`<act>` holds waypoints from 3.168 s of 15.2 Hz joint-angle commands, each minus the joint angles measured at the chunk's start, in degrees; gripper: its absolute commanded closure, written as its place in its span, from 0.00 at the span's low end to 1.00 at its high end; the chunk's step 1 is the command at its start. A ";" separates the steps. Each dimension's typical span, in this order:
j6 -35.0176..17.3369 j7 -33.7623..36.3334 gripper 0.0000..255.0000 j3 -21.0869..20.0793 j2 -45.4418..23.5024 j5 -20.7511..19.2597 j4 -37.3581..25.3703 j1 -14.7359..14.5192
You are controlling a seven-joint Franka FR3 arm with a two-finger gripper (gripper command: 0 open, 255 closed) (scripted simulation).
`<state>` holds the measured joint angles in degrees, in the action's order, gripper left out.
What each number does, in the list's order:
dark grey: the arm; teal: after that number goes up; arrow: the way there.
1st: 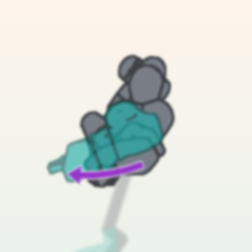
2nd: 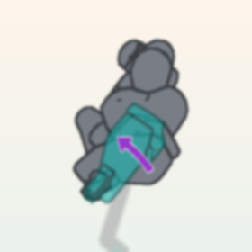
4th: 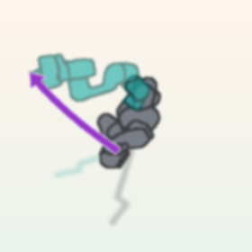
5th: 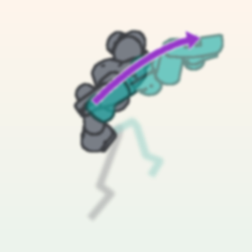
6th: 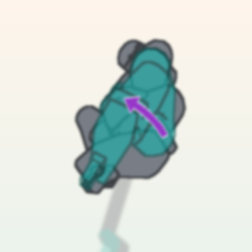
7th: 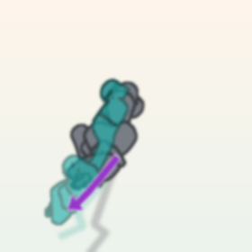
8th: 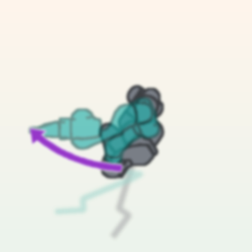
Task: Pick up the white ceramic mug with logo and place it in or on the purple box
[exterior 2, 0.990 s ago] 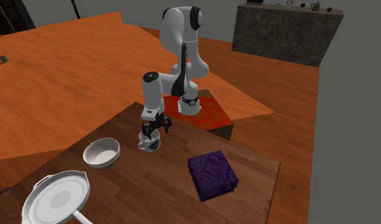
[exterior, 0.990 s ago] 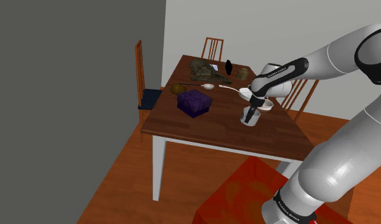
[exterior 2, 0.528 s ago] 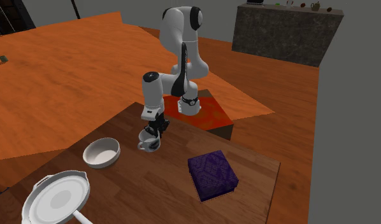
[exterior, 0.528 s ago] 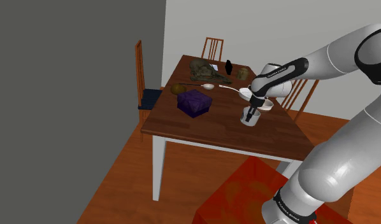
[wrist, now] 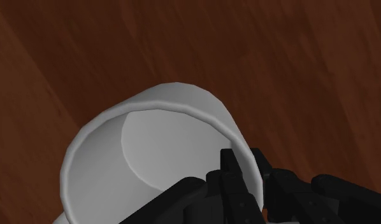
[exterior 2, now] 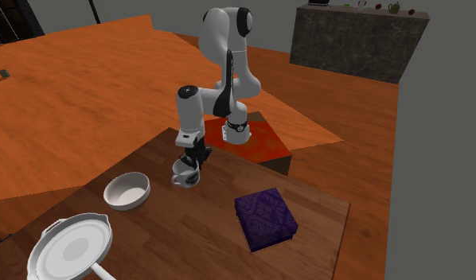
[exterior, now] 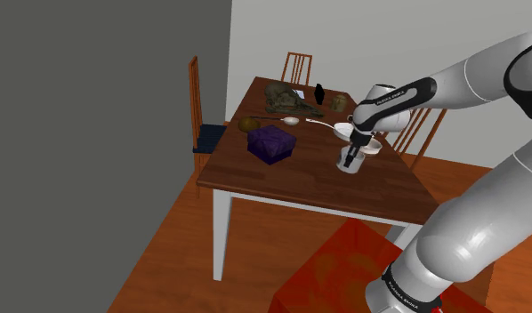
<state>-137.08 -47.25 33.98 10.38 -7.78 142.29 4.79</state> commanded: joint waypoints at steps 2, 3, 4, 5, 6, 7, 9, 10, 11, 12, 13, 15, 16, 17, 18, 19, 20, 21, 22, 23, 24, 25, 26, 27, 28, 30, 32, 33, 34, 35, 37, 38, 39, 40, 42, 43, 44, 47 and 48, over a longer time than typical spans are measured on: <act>2.66 0.83 1.00 -0.55 1.87 -1.01 -0.95 0.28; 3.53 1.05 1.00 -0.73 2.43 -1.27 -1.31 0.37; 4.41 1.25 1.00 -0.91 2.97 -1.50 -1.69 0.44; 5.28 1.44 1.00 -1.09 3.50 -1.72 -2.08 0.52; 6.15 1.61 1.00 -1.27 4.01 -1.91 -2.48 0.59; 7.02 1.77 1.00 -1.45 4.50 -2.09 -2.89 0.65; 8.74 2.05 1.00 -1.81 5.42 -2.39 -3.75 0.76; 9.60 2.18 1.00 -1.98 5.86 -2.52 -4.20 0.81; 10.45 2.30 1.00 -2.15 6.27 -2.63 -4.66 0.85; 11.30 2.41 1.00 -2.32 6.68 -2.73 -5.13 0.89; 12.14 2.51 1.00 -2.49 7.06 -2.82 -5.61 0.92; 13.82 2.69 1.00 -2.82 7.78 -2.97 -6.61 0.97; 14.65 2.77 1.00 -2.98 8.11 -3.02 -7.13 0.99; 15.48 2.84 1.00 -3.14 8.43 -3.07 -7.66 1.00; 16.30 2.90 1.00 -3.30 8.73 -3.11 -8.19 1.01; 17.12 2.96 1.00 -3.45 9.01 -3.14 -8.74 1.02; 17.94 3.01 1.00 -3.61 9.28 -3.16 -9.31 1.03; 18.75 3.06 1.00 -3.76 9.53 -3.18 -9.88 1.03; 19.56 3.10 1.00 -3.90 9.77 -3.19 -10.46 1.03; 20.37 3.14 1.00 -4.05 9.99 -3.19 -11.06 1.02; 21.17 3.17 1.00 -4.19 10.20 -3.19 -11.66 1.01; 21.97 3.20 1.00 -4.32 10.39 -3.18 -12.28 1.00; 22.76 3.22 1.00 -4.46 10.56 -3.16 -12.90 0.99; 23.56 3.24 1.00 -4.59 10.72 -3.14 -13.54 0.97; 24.35 3.26 1.00 -4.72 10.87 -3.12 -14.19 0.95; 25.92 3.27 1.00 -4.96 11.12 -3.06 -15.52 0.91; 27.47 3.27 1.00 -5.19 11.30 -2.98 -16.90 0.85; 28.25 3.27 1.00 -5.30 11.38 -2.93 -17.60 0.82; 29.02 3.26 1.00 -5.41 11.44 -2.89 -18.32 0.79; 29.80 3.24 1.00 -5.51 11.48 -2.83 -19.05 0.75; 31.33 3.21 1.00 -5.71 11.53 -2.72 -20.53 0.68; 32.02 3.19 1.00 -5.79 11.53 -2.67 -21.22 0.64; 31.90 4.12 1.00 -6.39 10.49 -2.06 -21.97 0.02; 31.80 5.03 1.00 -6.97 9.40 -1.46 -22.79 -0.60; 31.66 6.77 1.00 -8.07 7.10 -0.25 -24.63 -1.79; 31.62 7.61 1.00 -8.60 5.88 0.36 -25.65 -2.37; 31.61 8.42 1.00 -9.10 4.63 0.96 -26.74 -2.95; 31.74 10.71 1.00 -10.53 0.65 2.74 -30.43 -4.54; 31.85 11.43 1.00 -10.97 -0.76 3.33 -31.80 -5.04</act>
<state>-105.12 -36.85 23.60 11.31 -5.18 111.93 0.42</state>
